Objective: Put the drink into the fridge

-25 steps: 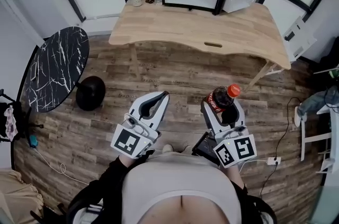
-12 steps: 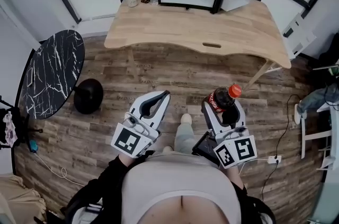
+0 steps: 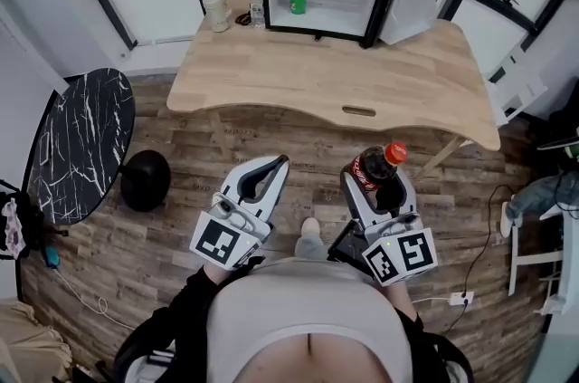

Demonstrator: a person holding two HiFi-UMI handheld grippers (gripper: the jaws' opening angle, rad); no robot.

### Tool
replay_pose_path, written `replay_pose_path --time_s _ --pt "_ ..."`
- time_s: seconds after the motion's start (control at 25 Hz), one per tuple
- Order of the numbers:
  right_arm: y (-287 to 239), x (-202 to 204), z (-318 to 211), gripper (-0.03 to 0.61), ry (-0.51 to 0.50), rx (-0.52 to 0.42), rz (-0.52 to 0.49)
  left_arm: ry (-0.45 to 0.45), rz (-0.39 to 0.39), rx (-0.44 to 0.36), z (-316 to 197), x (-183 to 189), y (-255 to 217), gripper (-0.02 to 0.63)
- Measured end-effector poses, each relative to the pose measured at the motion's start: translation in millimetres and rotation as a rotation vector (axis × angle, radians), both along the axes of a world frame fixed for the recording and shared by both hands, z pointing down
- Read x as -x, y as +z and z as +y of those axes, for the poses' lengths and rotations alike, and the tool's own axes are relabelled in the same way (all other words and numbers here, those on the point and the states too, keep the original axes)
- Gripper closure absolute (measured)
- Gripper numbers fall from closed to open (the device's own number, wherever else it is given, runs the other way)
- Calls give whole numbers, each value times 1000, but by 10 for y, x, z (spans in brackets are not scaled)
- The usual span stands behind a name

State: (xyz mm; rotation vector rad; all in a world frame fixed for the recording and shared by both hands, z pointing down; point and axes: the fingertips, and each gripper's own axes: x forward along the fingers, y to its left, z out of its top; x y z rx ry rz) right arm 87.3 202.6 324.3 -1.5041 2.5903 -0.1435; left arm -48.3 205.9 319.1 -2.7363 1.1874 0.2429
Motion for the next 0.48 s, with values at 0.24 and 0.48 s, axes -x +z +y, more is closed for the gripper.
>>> replay_pose_path --time_s 0.24,0.48 --pt "-83 -144 -575 255 -28 -4 0 -24 4 -6 -565 -146 -87 609" --pt "-57 -285 -1083 256 -66 8 5 -42 9 38 -1070 -345 -40 609"
